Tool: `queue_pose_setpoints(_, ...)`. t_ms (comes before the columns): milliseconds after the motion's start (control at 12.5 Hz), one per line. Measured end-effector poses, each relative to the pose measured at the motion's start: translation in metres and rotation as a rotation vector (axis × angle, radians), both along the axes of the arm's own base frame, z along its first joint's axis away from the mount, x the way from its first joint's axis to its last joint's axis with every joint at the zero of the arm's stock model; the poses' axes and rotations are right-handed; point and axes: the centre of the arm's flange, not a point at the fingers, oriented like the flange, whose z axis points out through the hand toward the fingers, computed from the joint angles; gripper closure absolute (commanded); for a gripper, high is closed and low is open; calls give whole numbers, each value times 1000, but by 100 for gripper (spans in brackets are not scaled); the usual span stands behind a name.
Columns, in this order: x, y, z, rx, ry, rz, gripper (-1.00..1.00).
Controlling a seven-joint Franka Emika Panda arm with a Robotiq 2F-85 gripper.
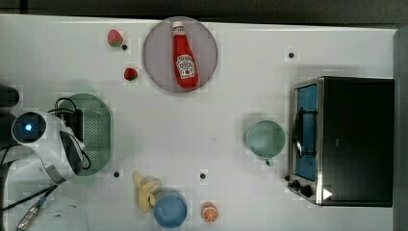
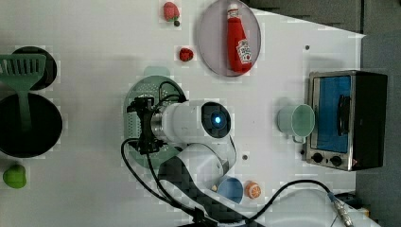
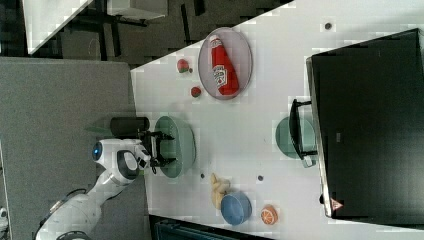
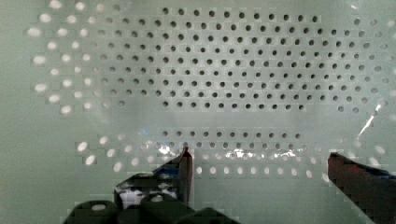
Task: Drag strainer right to left.
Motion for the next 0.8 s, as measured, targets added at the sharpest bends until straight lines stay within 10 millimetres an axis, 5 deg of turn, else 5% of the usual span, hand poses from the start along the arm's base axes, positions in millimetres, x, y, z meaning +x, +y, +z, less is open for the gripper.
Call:
queue_pose_setpoints(160, 2, -5, 11, -26, 8, 78, -100)
queue_pose_setpoints(320, 6, -27, 43, -72, 55, 174, -100)
queue_pose_setpoints(560, 37, -70, 151, -45, -9, 278, -100)
queue_pose_setpoints(800, 76, -158, 291, 6, -168, 330, -100)
